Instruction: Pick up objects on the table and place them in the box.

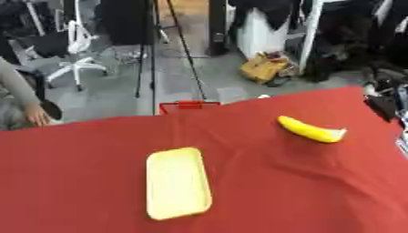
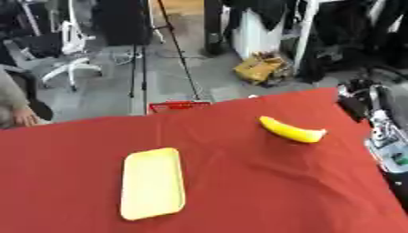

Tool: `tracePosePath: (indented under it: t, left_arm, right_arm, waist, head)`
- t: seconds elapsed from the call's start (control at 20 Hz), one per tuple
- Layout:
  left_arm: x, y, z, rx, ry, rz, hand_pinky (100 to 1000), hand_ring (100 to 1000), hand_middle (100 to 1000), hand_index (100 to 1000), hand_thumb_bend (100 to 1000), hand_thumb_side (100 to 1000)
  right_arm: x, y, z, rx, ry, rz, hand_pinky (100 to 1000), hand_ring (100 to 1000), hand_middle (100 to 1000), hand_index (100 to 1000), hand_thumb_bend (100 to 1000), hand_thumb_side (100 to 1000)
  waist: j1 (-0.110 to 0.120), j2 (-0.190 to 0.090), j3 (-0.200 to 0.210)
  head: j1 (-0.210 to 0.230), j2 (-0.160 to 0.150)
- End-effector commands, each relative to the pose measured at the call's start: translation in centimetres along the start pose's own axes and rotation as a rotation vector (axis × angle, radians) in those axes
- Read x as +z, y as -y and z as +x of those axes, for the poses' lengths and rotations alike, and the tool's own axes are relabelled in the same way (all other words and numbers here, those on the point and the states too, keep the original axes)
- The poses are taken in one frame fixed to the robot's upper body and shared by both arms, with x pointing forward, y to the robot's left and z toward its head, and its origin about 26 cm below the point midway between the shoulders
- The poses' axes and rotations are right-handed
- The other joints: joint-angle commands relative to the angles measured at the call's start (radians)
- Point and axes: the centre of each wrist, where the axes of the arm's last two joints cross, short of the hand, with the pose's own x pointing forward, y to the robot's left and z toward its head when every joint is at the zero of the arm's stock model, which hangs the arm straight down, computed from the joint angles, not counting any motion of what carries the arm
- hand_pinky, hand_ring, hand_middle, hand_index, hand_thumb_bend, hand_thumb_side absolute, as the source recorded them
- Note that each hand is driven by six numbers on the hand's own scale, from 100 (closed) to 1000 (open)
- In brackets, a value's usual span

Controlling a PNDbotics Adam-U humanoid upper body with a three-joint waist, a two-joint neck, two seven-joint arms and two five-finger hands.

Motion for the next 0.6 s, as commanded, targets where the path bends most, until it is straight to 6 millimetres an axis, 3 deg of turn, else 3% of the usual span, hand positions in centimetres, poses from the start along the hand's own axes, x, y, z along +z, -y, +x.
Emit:
tracePosePath:
  t: [0.05,0.6]
  left_arm:
    - [-0.67,-0.28,0.74,-0.008,0.037,0.005,659,769,801,847,816,927]
    - [-0.67,-0.22,0.76,-0.005,0.037,0.003,659,771,801,847,816,927]
  right_arm:
    - [-1.03,1.3,1.31,0.017,0.044,-0.028,592,573,570,708,107,579]
    - [-1.31,1.31,1.41,0.057,0.043,0.022,621,605,602,734,149,610]
  waist:
    - [0.001,-0.026,-0.001]
    - [0.002,-0.023,-0.001]
  head:
    - [-0.001,-0.008]
    - [-0.006,-0.011]
